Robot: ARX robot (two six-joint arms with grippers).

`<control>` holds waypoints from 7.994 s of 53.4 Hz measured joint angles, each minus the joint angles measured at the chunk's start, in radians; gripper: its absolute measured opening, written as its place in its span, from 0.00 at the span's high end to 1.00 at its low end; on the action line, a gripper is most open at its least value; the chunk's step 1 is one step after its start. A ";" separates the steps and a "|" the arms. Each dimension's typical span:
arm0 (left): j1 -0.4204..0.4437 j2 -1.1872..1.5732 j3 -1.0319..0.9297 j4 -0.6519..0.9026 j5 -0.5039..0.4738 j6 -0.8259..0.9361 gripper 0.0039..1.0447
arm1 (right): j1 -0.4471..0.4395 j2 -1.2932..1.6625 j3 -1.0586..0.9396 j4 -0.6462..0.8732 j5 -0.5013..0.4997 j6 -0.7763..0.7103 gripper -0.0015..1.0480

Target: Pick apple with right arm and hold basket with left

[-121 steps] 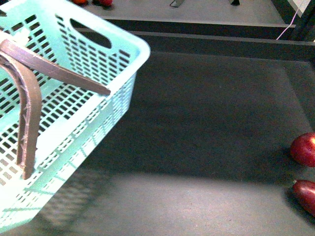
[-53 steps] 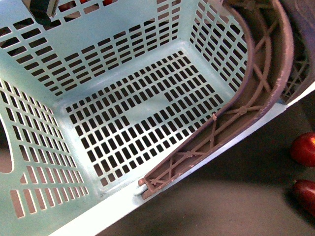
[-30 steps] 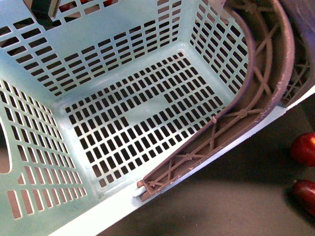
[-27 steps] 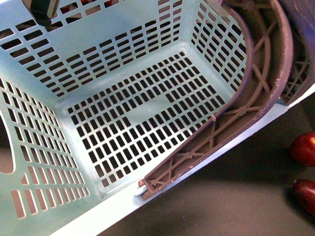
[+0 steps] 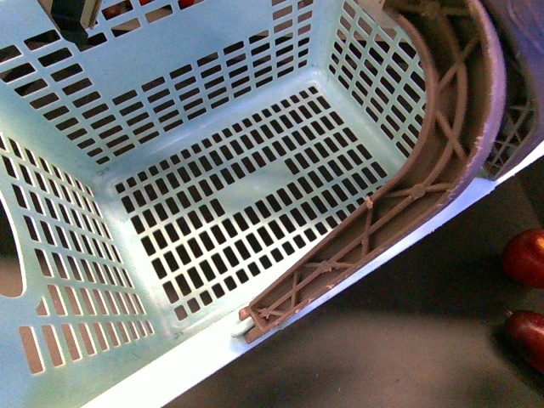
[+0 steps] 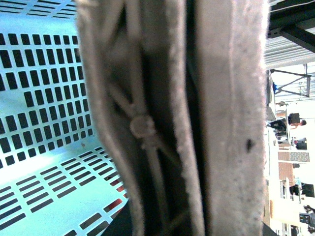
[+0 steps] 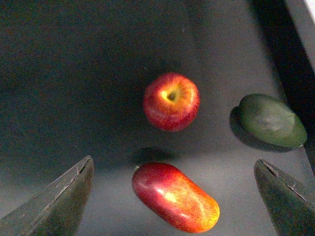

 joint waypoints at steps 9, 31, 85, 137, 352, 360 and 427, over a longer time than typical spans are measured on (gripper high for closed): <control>0.000 0.000 0.000 0.000 0.001 0.000 0.86 | 0.012 0.312 0.115 0.044 0.039 -0.051 0.08; 0.000 0.000 0.000 0.000 0.001 0.000 0.86 | 0.084 0.591 0.365 -0.012 0.079 -0.057 0.08; 0.000 0.000 0.000 0.000 0.000 0.000 0.86 | 0.106 0.781 0.657 -0.124 0.122 -0.005 0.24; 0.000 0.000 0.000 0.000 0.001 0.000 0.86 | 0.292 -0.640 0.247 -0.432 -0.037 0.054 0.24; -0.001 0.005 -0.002 0.000 0.000 0.001 0.86 | 0.391 -1.676 -0.284 -0.661 0.154 0.069 0.08; -0.019 0.005 0.023 -0.105 -0.209 0.003 0.86 | 0.391 -1.677 -0.284 -0.661 0.154 0.069 0.08; 0.564 0.442 0.119 -0.009 -0.233 -0.371 0.86 | 0.391 -1.677 -0.284 -0.661 0.154 0.069 0.08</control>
